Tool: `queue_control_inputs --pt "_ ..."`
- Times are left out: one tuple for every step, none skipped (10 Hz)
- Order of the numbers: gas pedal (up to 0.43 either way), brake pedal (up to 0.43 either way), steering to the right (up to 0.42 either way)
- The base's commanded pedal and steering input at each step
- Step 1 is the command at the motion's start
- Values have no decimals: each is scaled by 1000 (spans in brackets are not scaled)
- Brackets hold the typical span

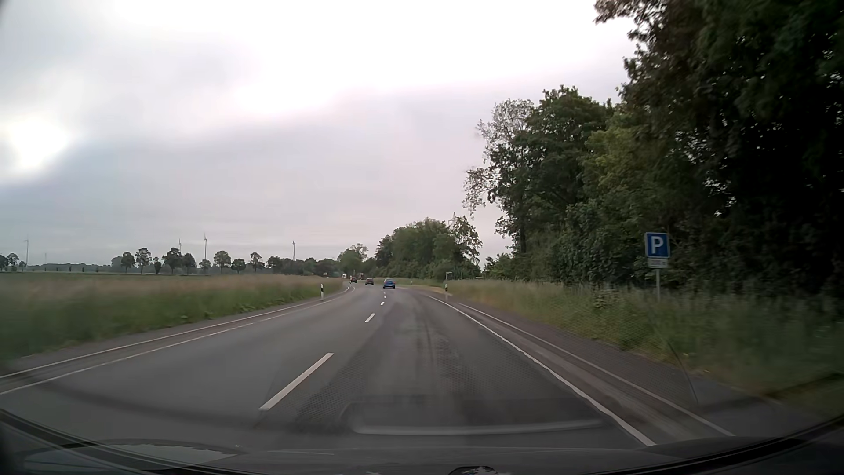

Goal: Follow the waypoints while adhering to traffic rules and regulations

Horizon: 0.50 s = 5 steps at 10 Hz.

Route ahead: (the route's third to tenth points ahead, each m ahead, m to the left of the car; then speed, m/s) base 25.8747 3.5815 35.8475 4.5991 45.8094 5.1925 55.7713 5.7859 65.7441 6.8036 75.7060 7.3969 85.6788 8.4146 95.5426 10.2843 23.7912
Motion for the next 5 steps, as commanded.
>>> queue_control_inputs --pt "260 0 -12" --pt "260 0 -12" --pt "260 0 -12" --pt "260 0 -13" --pt "260 0 -13"
